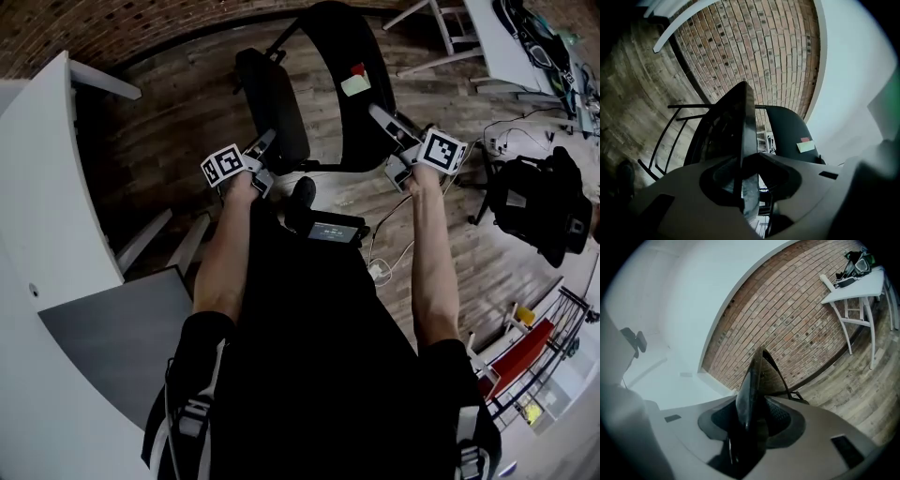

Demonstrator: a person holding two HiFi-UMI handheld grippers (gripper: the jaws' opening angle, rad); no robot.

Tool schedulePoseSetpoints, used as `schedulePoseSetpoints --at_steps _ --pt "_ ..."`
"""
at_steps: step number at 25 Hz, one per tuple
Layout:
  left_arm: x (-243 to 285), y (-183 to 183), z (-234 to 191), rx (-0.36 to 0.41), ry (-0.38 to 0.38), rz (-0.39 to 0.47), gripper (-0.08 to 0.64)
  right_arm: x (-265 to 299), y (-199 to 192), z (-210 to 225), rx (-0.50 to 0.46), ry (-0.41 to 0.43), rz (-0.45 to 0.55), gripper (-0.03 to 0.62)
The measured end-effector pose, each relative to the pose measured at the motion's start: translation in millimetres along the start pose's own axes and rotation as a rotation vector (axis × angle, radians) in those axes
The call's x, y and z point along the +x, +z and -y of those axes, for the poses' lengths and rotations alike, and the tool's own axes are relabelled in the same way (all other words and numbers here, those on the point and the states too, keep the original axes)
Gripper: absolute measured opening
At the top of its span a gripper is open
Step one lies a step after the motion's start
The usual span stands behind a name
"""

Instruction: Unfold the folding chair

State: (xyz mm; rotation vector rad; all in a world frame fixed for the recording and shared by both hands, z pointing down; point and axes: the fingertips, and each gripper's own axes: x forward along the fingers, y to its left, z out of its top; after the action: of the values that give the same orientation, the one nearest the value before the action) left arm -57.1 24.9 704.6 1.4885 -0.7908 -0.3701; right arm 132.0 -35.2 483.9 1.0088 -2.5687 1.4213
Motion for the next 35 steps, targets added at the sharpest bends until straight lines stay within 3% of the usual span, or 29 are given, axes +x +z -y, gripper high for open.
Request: schedulePoseSetpoints --at_steps 4,12,16,26,35 --pt "-4 2 1 0.021 0.033 0.017 0.110 -4 3 5 0.019 0.016 0.007 0.166" --pt "-11 10 -22 0.108 0.219 0.031 0.153 -11 7 33 0.083 0.083 0.023 0.166" --pt "-7 8 -26 0.134 0.272 0.037 0.161 -21 13 55 0.100 0.097 0.033 0.164" --pt "-19 11 -50 0.155 0.328 0.051 0.183 -37 15 95 0.164 0.147 0.055 0.158" --pt "-33 17 -72 0.139 0.290 0.066 0.186 -42 10 129 0.189 0.134 0.067 0.150"
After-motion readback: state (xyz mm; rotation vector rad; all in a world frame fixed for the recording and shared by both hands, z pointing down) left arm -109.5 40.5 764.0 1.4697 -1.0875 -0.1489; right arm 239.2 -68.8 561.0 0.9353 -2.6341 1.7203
